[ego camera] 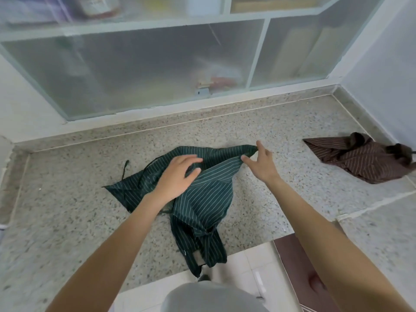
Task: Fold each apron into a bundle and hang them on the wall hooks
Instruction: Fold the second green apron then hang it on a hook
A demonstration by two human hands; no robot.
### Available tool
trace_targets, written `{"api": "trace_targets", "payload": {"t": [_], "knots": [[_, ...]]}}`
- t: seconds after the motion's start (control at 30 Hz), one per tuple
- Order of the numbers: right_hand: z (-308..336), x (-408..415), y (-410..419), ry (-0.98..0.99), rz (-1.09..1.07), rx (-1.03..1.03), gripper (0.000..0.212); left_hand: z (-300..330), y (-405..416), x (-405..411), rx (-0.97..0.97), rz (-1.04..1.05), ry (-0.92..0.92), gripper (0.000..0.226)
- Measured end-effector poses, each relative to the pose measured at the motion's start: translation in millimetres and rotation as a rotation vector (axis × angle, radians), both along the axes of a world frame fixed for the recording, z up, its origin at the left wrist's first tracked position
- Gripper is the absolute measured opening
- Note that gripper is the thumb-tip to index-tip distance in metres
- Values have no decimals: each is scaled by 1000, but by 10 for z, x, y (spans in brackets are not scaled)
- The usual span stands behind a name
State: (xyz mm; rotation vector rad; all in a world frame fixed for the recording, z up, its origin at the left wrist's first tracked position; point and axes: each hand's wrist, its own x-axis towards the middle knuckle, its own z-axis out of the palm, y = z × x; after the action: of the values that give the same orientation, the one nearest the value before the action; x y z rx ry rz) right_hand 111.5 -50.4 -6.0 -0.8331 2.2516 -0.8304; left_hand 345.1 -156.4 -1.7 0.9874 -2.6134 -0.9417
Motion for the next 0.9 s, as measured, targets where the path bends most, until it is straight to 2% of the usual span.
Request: {"api": "trace_targets", "payload": {"t": [0.07,0.1,0.17,0.23,0.3,0.43,0.53,0.6,0.73,0.83,0.9], "knots": [[-152,68,79,133,37,70,69,-143,-188,66,-266,78,-161,44],[-208,135,108,206,82,67,66,-206,-253,91,-289,71,-275,51],[-239,363,145,320,229,-3,65,-322,-332,114,-165,23,-410,61],[-290,656,168,462,462,-25,73,-394,-316,130,-4,13,-364,56],[-429,946,179,626,663,-12,81,-436,-253,138,39,47,-252,46],[-689,1405,192,747,769,67,88,-449,-110,206,36,173,-107,34],[-851,1492,241,841,866,192,83,-469,-27,319,13,243,-85,31],[-895,1434,320,815,878,65,70,-479,51,419,-20,266,-107,31],[-799,1057,658,547,840,-297,27,-506,248,644,-21,395,-147,32],[-589,679,970,381,574,-393,22,-545,456,751,-20,468,-187,32],[-504,416,1172,389,426,-419,22,-560,657,767,-41,473,-189,31]]}}
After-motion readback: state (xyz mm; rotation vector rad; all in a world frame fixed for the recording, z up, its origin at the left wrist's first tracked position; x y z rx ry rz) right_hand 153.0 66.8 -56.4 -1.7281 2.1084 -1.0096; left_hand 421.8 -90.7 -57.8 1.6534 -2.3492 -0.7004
